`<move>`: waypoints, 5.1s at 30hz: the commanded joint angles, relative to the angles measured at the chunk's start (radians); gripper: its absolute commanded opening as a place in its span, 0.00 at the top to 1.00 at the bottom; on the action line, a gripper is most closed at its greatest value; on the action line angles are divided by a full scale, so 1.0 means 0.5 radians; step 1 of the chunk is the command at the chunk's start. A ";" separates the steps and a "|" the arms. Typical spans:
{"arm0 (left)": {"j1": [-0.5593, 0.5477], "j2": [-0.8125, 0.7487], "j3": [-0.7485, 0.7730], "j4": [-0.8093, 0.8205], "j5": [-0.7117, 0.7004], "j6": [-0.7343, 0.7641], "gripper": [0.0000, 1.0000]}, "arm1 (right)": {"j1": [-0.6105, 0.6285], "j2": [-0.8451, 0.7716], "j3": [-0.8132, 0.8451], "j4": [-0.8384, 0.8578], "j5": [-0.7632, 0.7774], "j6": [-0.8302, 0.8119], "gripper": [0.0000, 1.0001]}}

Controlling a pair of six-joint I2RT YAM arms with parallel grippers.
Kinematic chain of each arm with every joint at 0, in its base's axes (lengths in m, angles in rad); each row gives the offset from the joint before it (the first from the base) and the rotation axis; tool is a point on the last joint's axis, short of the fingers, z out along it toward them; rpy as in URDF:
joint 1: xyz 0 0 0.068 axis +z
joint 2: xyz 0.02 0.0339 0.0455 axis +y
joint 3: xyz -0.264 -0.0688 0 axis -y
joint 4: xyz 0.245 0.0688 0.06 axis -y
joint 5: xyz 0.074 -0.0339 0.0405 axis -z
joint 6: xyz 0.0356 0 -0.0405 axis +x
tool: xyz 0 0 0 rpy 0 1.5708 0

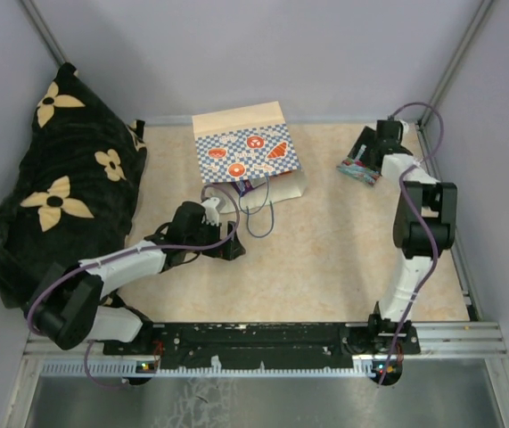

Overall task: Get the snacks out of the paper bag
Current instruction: Adjust the snack at the corner of the board.

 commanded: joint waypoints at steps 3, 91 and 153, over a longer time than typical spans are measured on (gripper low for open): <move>-0.017 0.019 0.014 0.049 -0.026 0.012 0.00 | 0.047 0.380 0.404 -0.379 0.113 -0.306 0.09; 0.020 -0.882 -0.761 1.312 -1.917 0.777 0.00 | -0.185 0.448 0.486 -0.250 -0.006 -0.533 0.10; 0.906 0.536 -0.719 2.610 -1.040 0.852 0.00 | -0.233 0.710 0.777 -0.542 0.382 -1.040 0.01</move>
